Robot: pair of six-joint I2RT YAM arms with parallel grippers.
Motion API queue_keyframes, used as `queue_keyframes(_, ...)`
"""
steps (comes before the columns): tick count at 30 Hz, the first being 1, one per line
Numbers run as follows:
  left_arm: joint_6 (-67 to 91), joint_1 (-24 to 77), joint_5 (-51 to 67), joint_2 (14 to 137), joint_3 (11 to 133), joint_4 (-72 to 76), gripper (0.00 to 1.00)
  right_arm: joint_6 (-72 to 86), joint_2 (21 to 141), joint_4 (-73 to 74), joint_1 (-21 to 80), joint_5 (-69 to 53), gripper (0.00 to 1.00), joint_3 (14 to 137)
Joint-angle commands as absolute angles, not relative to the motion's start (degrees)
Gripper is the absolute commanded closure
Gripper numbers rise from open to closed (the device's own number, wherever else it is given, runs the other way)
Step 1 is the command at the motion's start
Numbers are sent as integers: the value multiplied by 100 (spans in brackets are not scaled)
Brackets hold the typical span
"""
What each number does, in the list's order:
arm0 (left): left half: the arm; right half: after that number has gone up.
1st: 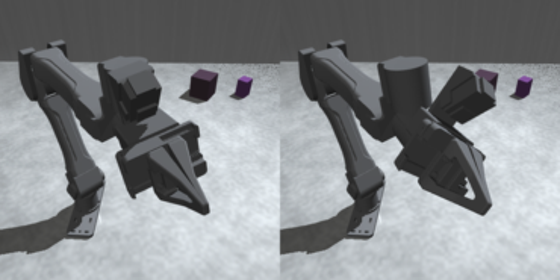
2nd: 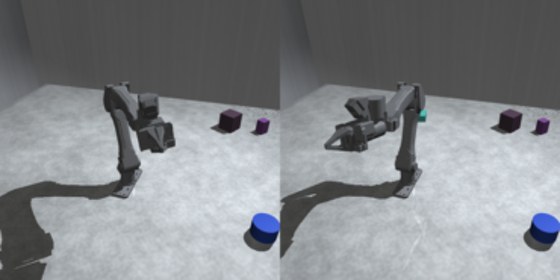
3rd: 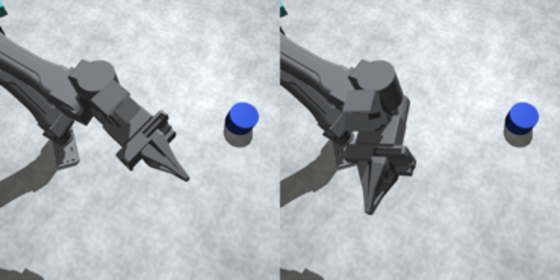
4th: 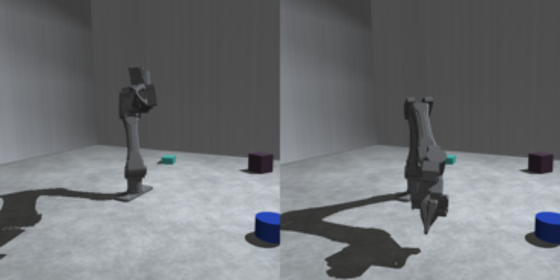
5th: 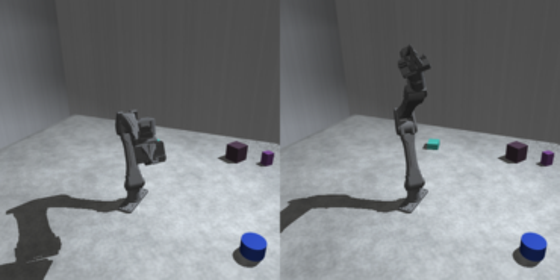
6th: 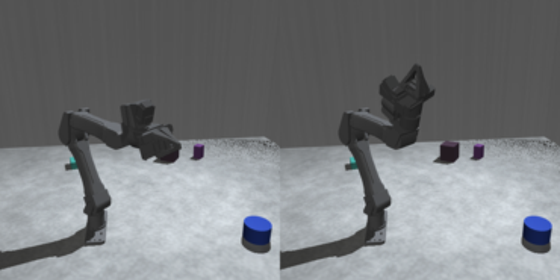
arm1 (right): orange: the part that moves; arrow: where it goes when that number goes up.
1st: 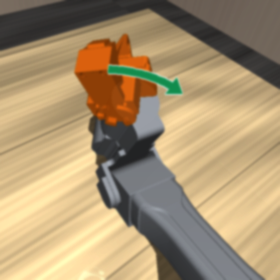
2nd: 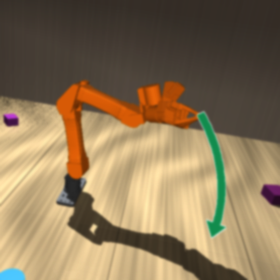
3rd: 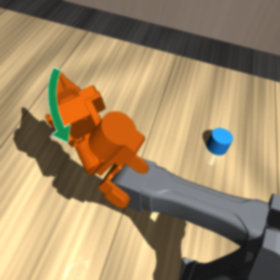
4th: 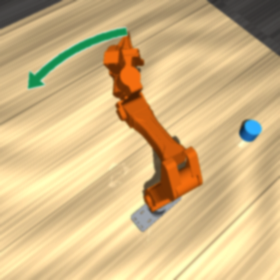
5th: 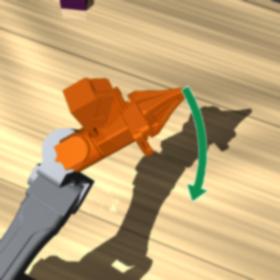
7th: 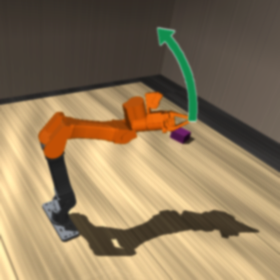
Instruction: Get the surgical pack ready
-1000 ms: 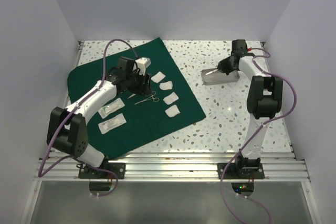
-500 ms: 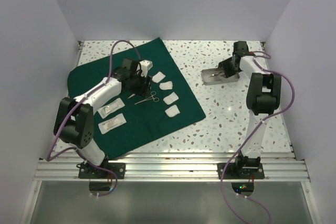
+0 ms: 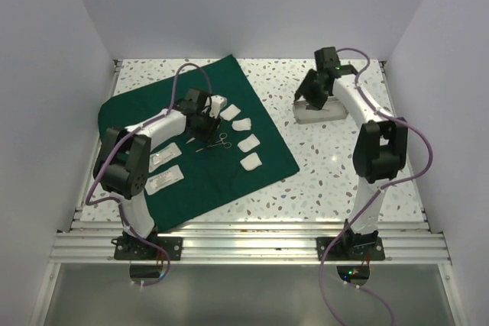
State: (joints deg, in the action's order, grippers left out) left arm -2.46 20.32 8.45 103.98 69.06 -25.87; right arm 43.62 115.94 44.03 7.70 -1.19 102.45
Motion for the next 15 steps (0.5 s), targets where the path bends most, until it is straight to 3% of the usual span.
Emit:
queue_keyframes(1,-554,1995,729,10529,7066,-2276,49,3411,10680,4852,1467,-333,45,9538)
queue_keyframes(6,-606,2013,738,10617,6970,-2118,50,3410,10003,4676,1740,-668,45,8370)
queue_keyframes(15,-589,2153,598,10600,6777,-2144,49,3287,9870,4720,1740,-799,45,8384)
